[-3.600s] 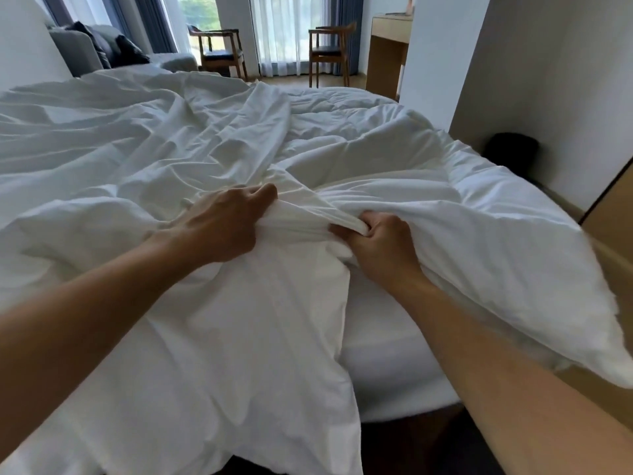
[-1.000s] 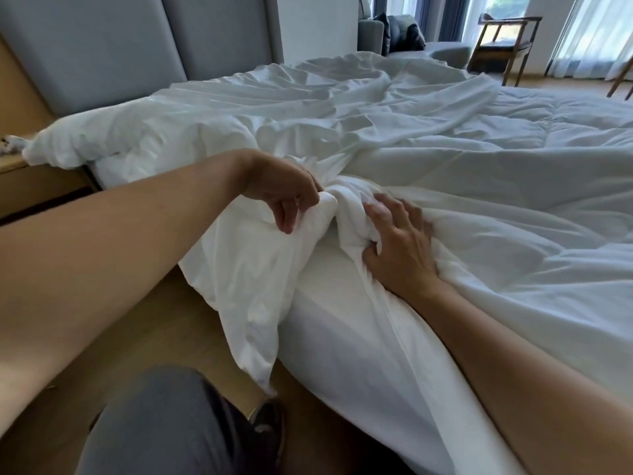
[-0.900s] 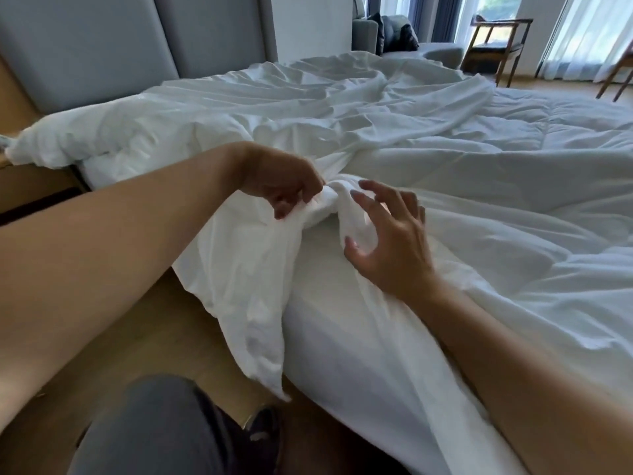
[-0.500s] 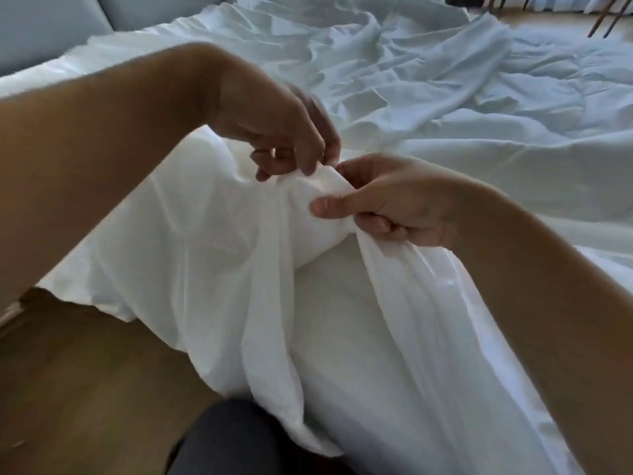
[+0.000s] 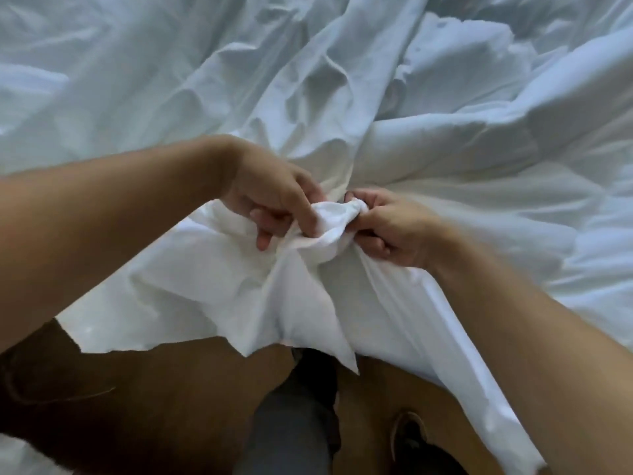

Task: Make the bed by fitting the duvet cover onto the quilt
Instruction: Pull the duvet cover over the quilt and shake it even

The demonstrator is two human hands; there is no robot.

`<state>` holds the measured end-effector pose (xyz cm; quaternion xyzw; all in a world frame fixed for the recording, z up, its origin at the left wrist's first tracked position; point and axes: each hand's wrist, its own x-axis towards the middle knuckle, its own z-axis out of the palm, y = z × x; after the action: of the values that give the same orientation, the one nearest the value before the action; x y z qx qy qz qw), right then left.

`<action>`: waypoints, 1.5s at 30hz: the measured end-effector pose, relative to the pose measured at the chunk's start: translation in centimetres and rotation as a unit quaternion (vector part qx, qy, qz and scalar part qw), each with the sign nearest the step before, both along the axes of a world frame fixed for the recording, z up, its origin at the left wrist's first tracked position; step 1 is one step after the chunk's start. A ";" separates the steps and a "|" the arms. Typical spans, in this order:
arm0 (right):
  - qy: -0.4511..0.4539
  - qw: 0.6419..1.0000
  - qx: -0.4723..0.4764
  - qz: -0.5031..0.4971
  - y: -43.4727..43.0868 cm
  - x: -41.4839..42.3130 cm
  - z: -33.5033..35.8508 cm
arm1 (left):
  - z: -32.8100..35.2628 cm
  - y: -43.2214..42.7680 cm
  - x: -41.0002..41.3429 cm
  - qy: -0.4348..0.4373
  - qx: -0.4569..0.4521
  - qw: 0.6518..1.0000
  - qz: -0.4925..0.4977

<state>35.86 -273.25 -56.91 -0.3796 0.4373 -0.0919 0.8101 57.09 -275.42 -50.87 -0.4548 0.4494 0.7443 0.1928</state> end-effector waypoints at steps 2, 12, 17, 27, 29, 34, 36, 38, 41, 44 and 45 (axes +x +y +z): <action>-0.050 0.996 0.061 0.037 0.2 -0.2 0.7 | 1.2 -1.4 1.0 -0.033 -0.012 0.999 -0.028; 0.027 0.993 -0.090 -0.070 -0.3 1.1 0.1 | -0.4 -3.4 -0.3 -0.076 -0.146 0.985 0.048; 0.011 0.987 0.000 -0.163 0.4 1.0 -0.8 | 0.6 -2.7 -1.1 0.001 -0.008 0.995 -0.098; -0.097 0.985 0.055 0.135 -0.9 -2.0 -0.3 | 1.1 -4.4 -1.1 -0.152 -0.114 0.981 0.050; -0.064 0.979 -0.023 0.192 -1.3 -1.7 0.2 | 1.0 -3.5 -1.7 -0.158 -0.125 0.975 0.090; -0.065 0.998 0.026 0.001 0.0 -1.7 -1.2 | 1.3 -2.0 -1.3 -0.096 -0.022 0.981 0.169; -0.103 0.991 0.060 -0.063 0.4 -1.6 -1.7 | 1.8 -1.3 -1.0 -0.048 0.058 0.986 0.147; -0.120 0.985 0.078 -0.096 0.6 -1.2 -1.8 | 1.7 0.0 -1.7 -0.027 0.074 0.992 0.098; -0.098 0.990 0.050 -0.084 0.6 -0.9 -1.4 | 1.2 1.6 -2.8 -0.053 0.067 0.991 0.107; -0.077 0.992 0.097 -0.006 0.2 -1.7 -0.8 | 1.4 1.2 -2.2 -0.091 0.093 0.980 0.150; -0.075 0.991 0.112 0.028 0.0 -2.0 -0.5 | 1.5 0.9 -1.9 -0.105 0.094 0.976 0.168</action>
<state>33.89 -273.23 -57.43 -0.2907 0.3721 -0.0479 0.8802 55.19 -274.50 -49.34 -0.5789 0.2717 0.7534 0.1530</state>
